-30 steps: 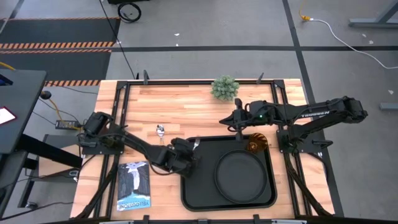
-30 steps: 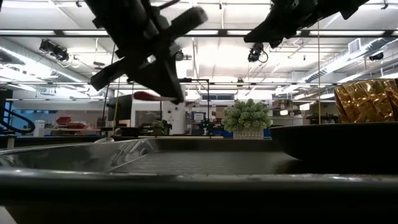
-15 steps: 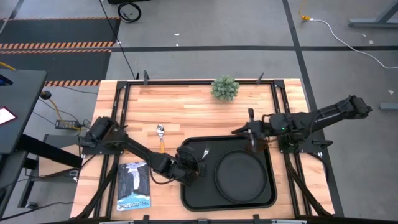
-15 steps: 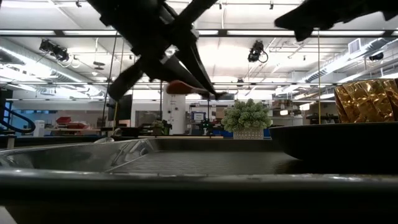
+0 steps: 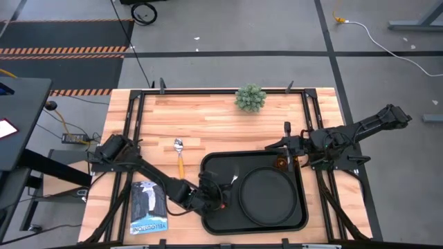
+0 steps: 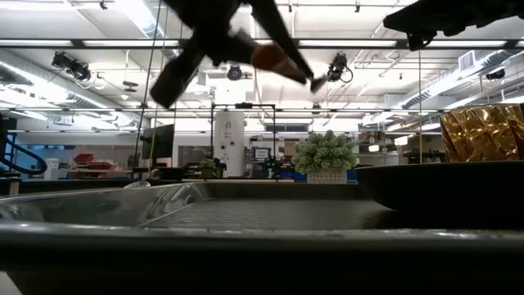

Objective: Pick and place plate/cup/fork/spoon on tray
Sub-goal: Put the orange fork on the black serving tray to the left of the black plate

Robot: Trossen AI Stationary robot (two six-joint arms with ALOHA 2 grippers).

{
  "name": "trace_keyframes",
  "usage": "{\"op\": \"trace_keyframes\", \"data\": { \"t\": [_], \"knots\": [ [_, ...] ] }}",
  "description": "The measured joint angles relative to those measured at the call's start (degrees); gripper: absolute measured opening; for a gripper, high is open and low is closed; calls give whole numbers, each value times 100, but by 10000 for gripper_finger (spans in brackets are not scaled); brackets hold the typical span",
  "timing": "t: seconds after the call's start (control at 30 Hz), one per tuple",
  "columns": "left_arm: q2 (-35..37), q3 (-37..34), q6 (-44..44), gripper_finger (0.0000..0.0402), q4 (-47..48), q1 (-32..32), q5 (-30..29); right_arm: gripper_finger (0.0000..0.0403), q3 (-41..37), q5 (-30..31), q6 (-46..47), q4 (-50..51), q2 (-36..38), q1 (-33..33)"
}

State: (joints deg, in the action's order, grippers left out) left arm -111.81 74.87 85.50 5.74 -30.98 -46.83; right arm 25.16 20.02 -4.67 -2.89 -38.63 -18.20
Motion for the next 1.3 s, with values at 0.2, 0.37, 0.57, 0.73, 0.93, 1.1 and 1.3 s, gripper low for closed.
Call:
{"op": "trace_keyframes", "data": {
  "t": [0.2, 0.37, 0.57, 0.73, 0.93, 1.1, 1.3],
  "knots": [
    [-236, 661, -118, 20, 373, -85, -402, 7, 1, 6, 18, 25, -4, -9],
    [-695, 1021, 5, 21, 612, -84, -424, 7, 1, -10, 19, 38, -4, -24],
    [-1013, 1146, 700, 21, 959, -120, -413, 7, 1, -10, 20, 41, -5, -24],
    [-1137, 1147, 1050, 21, 1098, -149, -187, 7, 1, -10, 20, 18, -7, -24],
    [-1170, 1624, 942, 20, 1557, -170, -146, 7, 1, -11, 19, 4, -7, -22],
    [-1253, 2445, 947, 19, 2798, -168, -169, 7, 1, -10, 21, -1, -7, -22],
    [-1580, 2884, 1085, 18, 3488, -161, -115, 7, 1, -12, 22, -2, -7, -22]
  ]
}}
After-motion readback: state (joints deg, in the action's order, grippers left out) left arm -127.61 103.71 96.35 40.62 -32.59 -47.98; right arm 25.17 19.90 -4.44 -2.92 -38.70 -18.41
